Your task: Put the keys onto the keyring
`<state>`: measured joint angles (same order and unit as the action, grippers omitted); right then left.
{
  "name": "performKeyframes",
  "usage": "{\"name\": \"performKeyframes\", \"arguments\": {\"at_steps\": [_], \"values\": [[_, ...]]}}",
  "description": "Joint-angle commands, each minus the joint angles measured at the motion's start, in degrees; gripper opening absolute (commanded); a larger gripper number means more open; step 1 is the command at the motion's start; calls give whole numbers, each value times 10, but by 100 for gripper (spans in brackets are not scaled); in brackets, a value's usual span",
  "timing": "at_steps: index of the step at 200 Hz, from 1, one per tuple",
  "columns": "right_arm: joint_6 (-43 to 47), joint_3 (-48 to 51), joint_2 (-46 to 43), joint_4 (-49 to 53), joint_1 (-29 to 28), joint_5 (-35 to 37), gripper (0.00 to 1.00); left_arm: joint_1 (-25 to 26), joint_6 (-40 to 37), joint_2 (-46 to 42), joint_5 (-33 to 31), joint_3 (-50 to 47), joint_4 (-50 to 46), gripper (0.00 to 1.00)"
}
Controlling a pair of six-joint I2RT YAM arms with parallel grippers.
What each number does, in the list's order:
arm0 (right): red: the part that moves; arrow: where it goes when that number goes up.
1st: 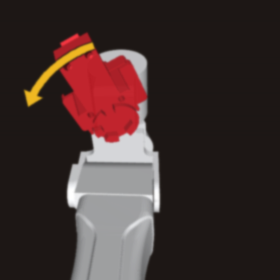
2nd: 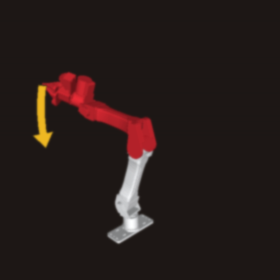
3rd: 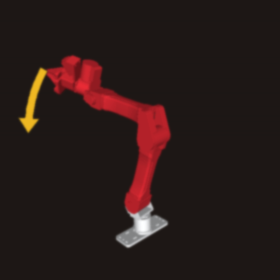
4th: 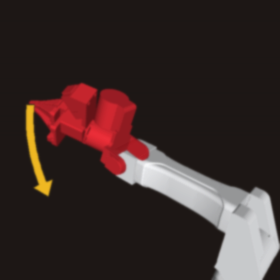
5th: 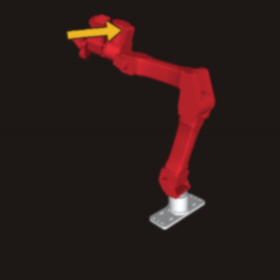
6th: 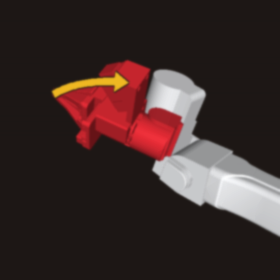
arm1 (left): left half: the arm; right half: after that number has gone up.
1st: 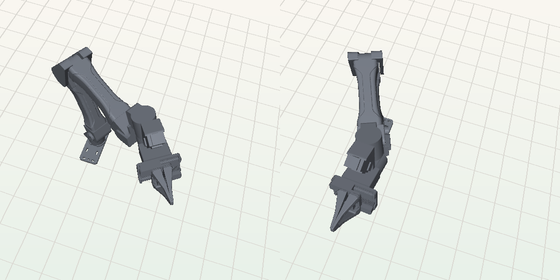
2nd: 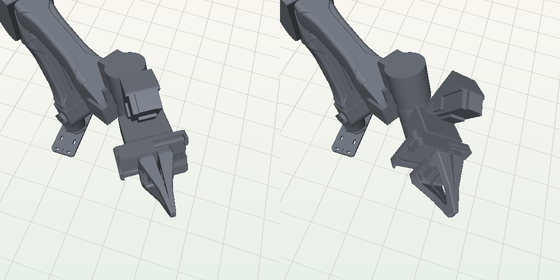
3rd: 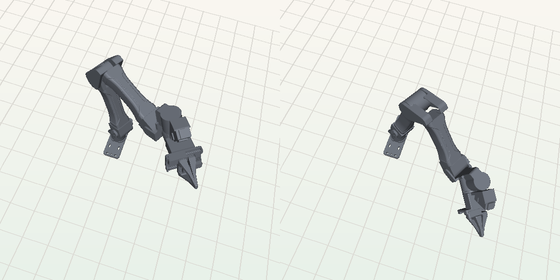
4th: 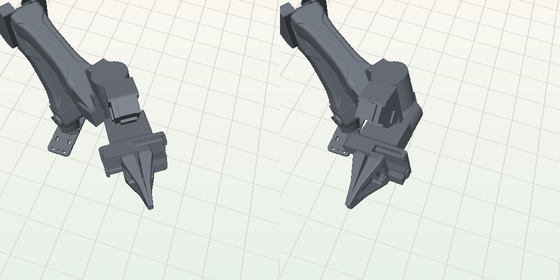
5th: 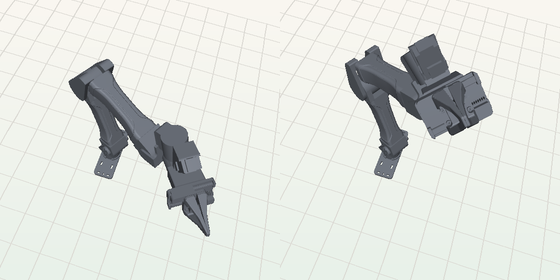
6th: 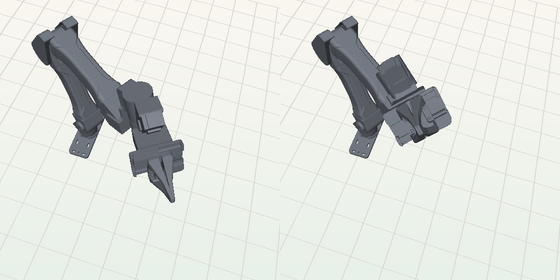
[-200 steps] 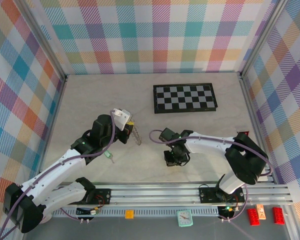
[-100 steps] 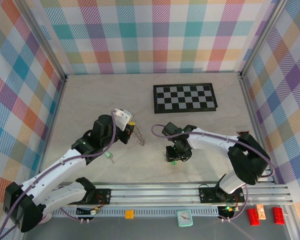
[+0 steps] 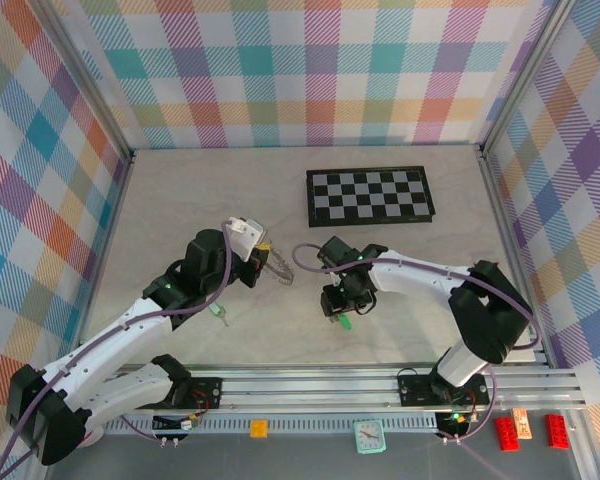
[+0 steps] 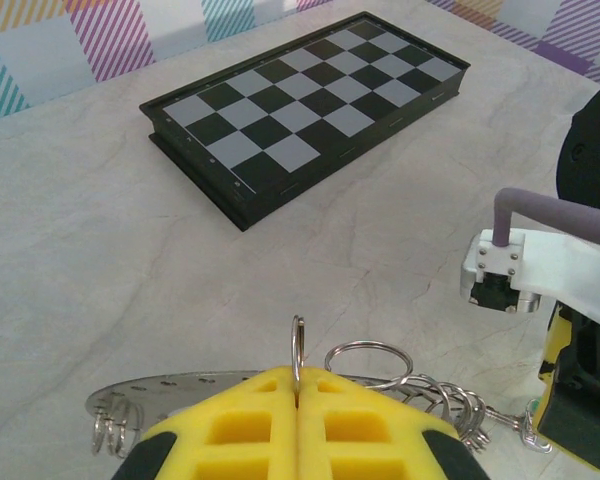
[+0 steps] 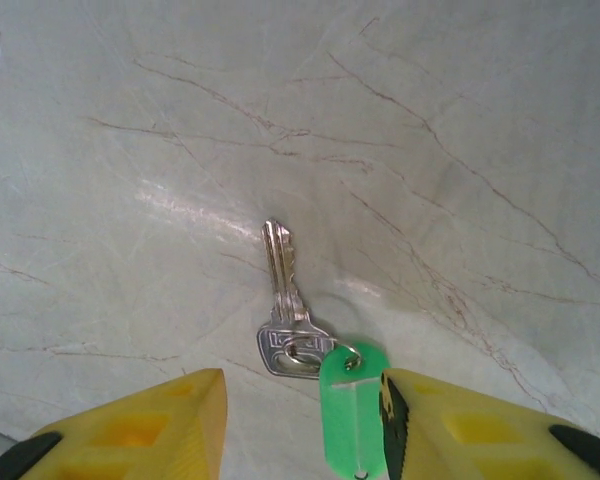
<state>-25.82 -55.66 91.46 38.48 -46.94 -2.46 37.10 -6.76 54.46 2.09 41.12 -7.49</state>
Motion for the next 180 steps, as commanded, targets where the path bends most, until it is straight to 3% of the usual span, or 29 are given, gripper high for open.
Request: {"name": "performKeyframes", "arguments": {"at_steps": [1,106,180], "values": [[9,-11,13,-4,4,-6,47,10,-4,-18,0,-2,8,0],[-77,-39,81,31,-17,58,50,10,-5,-14,0,-5,12,0],[-103,-33,39,102,-27,118,43,10,-10,-9,2,-3,18,0]]}}
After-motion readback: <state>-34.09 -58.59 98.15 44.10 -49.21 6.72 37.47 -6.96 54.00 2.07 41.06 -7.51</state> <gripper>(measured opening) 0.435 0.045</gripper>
